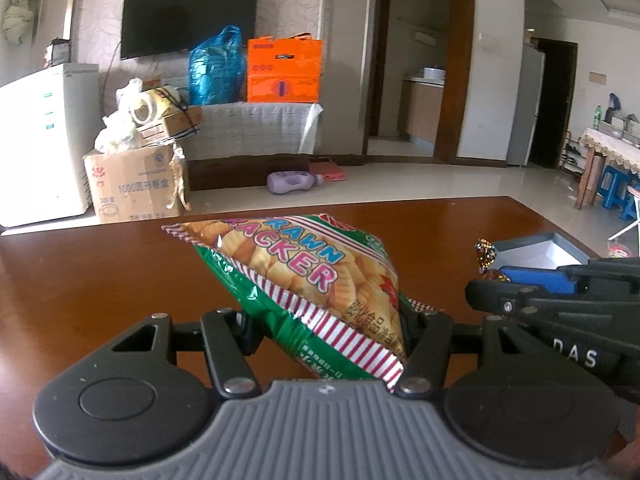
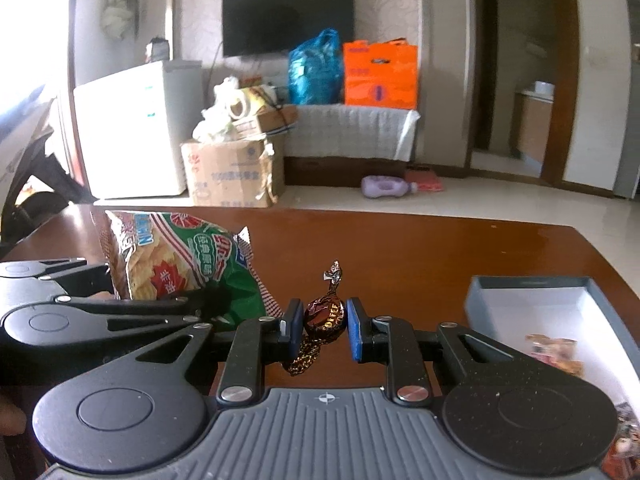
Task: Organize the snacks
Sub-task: 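Carry the cracker bag and brown candy with both tools over the grey box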
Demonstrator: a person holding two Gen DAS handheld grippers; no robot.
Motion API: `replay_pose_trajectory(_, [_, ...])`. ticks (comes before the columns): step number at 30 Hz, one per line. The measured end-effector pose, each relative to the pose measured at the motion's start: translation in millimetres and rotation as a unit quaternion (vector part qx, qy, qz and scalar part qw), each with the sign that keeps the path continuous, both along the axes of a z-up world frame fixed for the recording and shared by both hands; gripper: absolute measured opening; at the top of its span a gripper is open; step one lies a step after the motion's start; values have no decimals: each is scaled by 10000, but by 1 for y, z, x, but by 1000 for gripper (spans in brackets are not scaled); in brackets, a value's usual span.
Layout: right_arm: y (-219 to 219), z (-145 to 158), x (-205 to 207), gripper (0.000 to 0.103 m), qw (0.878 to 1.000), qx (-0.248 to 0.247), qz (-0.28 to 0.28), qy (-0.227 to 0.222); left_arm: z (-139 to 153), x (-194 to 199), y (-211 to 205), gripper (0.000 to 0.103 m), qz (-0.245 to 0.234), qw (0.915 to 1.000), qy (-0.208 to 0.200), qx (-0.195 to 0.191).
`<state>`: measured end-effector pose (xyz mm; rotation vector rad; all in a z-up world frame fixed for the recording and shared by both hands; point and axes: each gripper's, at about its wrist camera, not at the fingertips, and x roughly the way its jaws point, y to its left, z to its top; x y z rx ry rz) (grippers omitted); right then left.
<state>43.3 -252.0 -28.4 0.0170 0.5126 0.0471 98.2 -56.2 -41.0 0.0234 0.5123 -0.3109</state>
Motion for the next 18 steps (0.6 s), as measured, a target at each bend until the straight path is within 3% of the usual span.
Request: replay_pose_trajectory(18, [-95,7,-51,25,9958,211,-883,-155,12,-26,-130,58,-742,9971,-126,-74])
